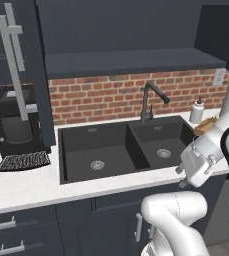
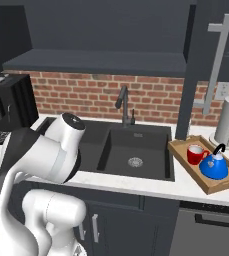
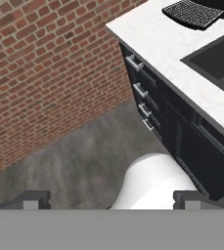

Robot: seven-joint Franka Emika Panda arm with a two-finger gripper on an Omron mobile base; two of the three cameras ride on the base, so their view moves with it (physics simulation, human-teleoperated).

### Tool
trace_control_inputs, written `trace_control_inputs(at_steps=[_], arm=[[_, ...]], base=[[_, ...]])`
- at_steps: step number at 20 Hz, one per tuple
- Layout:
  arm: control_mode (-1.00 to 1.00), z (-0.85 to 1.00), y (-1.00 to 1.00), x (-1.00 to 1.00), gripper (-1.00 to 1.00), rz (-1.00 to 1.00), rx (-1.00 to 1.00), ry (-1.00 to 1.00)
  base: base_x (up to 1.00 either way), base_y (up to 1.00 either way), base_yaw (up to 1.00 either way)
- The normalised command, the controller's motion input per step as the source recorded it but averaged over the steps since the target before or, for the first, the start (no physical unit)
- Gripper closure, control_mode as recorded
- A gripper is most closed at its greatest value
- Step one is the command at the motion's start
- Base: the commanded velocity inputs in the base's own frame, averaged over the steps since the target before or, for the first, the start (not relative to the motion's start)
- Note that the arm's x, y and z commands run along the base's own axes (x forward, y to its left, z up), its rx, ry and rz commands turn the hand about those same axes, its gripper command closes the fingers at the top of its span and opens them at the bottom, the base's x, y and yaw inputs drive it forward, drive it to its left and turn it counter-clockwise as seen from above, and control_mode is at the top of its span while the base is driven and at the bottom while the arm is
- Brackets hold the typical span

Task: Pick the kettle from the counter and place it on the tray. Then pick the mug from the cabinet and place it on the tray. Then close the cabinet doors.

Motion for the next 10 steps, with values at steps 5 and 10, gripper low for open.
trace_control_inputs(at_steps=[5,10], arm=[[1.0,0.0,0.0,0.0,-1.0,0.0,0.0,0.0],[1.0,0.0,0.0,0.0,-1.0,0.0,0.0,0.0]], base=[[0.17,0.0,0.0],[0.16,0.0,0.0]])
